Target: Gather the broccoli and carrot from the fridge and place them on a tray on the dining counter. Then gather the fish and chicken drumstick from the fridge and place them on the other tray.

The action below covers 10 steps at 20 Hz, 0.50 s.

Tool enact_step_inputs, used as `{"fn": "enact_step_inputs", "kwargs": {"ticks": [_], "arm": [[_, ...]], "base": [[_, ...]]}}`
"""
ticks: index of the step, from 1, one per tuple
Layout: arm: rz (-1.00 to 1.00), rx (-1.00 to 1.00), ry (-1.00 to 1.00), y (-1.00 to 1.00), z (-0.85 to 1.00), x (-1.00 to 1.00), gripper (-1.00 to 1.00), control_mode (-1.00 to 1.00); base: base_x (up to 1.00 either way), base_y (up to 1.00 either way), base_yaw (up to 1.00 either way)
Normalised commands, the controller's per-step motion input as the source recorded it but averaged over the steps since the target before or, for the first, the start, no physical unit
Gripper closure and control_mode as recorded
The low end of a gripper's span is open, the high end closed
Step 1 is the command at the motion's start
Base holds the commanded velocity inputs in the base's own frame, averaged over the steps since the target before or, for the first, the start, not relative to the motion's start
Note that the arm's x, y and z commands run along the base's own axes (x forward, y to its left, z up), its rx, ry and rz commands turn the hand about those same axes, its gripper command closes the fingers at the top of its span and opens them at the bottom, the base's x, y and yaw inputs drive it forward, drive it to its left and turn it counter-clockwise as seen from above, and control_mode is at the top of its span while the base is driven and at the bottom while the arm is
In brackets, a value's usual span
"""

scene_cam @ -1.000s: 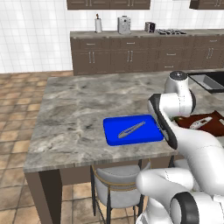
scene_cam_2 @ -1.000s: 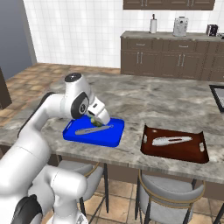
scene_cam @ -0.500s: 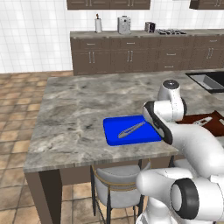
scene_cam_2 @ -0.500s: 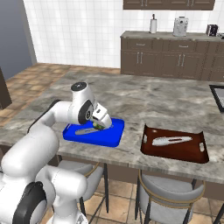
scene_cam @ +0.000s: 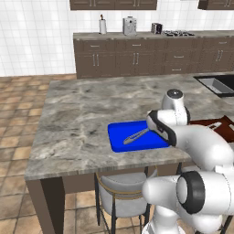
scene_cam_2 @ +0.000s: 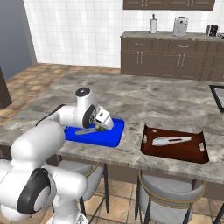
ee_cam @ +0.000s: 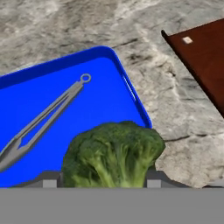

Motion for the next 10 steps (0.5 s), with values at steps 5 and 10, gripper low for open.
{"fn": "enact_step_inputs", "kwargs": {"ticks": [5,10], "arm": [[0.03,0.0,0.02,0.02,-0.25,0.31,1.0,-1.0],[0.03,0.0,0.01,0.02,-0.22,0.3,1.0,-1.0]], "base": [[0.0,0.0,0.0],[0.0,0.0,0.0]]}}
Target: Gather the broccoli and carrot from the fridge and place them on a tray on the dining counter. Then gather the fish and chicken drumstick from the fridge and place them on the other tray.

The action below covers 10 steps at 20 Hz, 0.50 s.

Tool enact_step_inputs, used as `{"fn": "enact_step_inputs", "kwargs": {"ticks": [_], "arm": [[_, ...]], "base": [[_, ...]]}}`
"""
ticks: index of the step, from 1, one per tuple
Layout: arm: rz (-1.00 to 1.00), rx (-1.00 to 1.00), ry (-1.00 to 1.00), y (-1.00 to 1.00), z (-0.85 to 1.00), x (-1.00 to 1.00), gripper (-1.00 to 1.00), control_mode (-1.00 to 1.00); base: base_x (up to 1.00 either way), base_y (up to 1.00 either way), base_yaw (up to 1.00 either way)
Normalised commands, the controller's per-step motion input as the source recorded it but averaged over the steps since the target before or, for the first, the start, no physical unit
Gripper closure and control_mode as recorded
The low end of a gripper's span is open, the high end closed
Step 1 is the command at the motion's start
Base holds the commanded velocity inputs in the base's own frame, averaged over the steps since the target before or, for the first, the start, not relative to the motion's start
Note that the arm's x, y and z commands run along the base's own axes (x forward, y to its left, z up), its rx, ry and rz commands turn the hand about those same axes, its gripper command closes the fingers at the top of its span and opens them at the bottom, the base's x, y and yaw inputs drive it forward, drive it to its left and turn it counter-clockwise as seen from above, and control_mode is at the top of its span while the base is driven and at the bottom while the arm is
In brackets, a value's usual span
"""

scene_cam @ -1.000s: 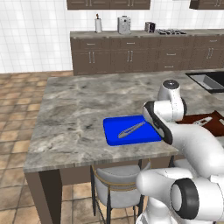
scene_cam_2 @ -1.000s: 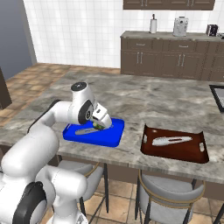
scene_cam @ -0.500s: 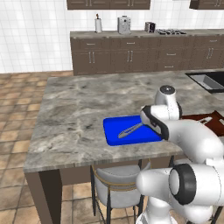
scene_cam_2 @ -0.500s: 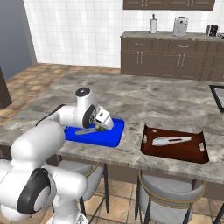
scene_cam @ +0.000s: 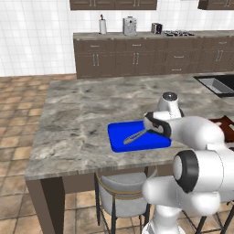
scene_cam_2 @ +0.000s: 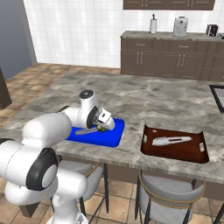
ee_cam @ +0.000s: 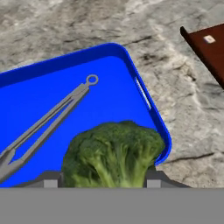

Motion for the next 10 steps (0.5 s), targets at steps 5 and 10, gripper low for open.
{"fn": "enact_step_inputs", "kwargs": {"ticks": [5,10], "arm": [[0.02,0.0,0.02,0.07,-0.24,0.28,1.0,-1.0],[0.03,0.0,0.02,0.01,-0.23,0.19,1.0,-1.0]], "base": [[0.0,0.0,0.0],[0.0,0.0,0.0]]}}
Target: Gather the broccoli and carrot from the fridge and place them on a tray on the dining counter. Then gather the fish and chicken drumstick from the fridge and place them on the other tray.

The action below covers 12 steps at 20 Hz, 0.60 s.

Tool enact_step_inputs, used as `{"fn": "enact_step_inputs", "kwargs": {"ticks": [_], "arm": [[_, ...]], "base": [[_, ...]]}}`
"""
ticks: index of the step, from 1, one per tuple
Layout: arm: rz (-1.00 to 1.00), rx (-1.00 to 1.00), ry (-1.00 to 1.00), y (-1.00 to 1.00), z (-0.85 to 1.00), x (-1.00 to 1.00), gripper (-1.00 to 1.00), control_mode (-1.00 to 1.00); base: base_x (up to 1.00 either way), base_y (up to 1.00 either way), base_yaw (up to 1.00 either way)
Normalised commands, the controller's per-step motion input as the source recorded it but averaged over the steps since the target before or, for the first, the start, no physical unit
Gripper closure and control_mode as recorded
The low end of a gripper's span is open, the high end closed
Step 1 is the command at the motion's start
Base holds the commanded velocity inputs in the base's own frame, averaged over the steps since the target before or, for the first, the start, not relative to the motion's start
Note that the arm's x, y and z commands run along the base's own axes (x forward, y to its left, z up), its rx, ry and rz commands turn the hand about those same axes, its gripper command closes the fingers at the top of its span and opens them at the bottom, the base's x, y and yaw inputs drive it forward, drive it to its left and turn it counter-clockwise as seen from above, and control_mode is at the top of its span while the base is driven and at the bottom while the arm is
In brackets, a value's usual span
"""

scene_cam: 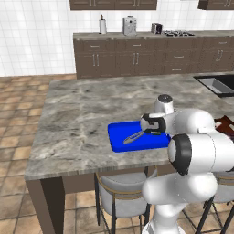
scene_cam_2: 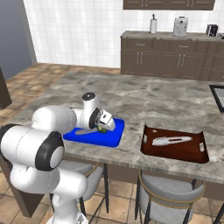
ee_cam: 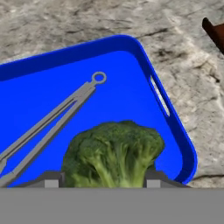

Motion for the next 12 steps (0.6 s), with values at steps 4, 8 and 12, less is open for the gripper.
{"fn": "enact_step_inputs", "kwargs": {"ticks": [4,8,12], "arm": [[0.02,0.0,0.03,0.01,-0.22,0.15,1.0,-1.0],[0.02,0.0,0.02,0.03,-0.23,0.15,1.0,-1.0],[0.02,0.0,0.02,0.0,-0.21,0.11,1.0,-1.0]], "base": [[0.0,0.0,0.0],[0.0,0.0,0.0],[0.0,0.0,0.0]]}}
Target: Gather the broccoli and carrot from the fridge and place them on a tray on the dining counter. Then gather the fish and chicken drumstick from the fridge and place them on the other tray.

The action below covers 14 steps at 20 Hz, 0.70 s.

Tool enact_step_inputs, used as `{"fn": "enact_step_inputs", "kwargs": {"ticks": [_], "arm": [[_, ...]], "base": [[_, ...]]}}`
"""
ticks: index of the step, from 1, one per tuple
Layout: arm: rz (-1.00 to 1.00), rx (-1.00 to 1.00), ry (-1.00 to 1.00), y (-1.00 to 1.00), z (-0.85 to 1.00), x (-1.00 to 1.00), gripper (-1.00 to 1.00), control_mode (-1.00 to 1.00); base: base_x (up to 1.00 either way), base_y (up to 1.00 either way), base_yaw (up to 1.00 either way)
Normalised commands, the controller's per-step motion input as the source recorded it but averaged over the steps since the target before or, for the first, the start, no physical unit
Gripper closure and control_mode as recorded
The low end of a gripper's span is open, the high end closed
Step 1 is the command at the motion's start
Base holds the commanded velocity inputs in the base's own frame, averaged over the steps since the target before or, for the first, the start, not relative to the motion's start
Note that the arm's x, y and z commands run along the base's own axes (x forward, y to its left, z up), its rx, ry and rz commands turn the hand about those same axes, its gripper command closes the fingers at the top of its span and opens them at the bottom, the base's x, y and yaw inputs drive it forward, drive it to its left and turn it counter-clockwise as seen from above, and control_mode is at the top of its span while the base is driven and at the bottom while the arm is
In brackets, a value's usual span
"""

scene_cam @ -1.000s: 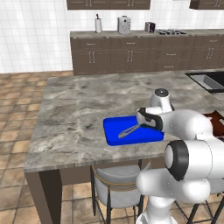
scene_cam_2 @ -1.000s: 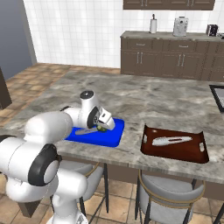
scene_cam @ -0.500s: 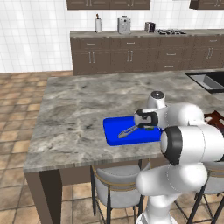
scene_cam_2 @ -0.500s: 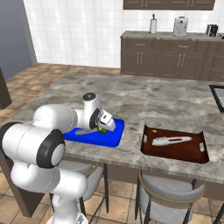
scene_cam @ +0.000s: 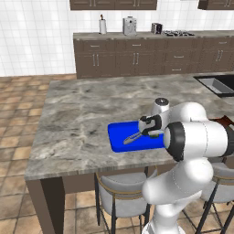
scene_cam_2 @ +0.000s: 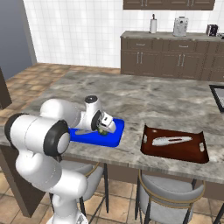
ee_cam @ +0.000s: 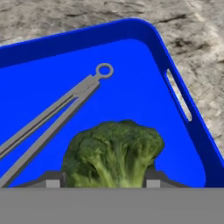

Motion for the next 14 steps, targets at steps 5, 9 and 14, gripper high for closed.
{"fn": "enact_step_inputs", "kwargs": {"ticks": [5,9,14], "arm": [[0.02,0.0,0.06,0.02,-0.12,0.13,1.0,-1.0],[0.0,0.0,0.1,0.1,-0.1,0.2,1.0,-1.0],[0.0,0.0,0.07,0.09,-0.02,0.11,-1.0,-1.0]], "base": [[0.0,0.0,0.0],[0.0,0.0,0.0],[0.0,0.0,0.0]]}}
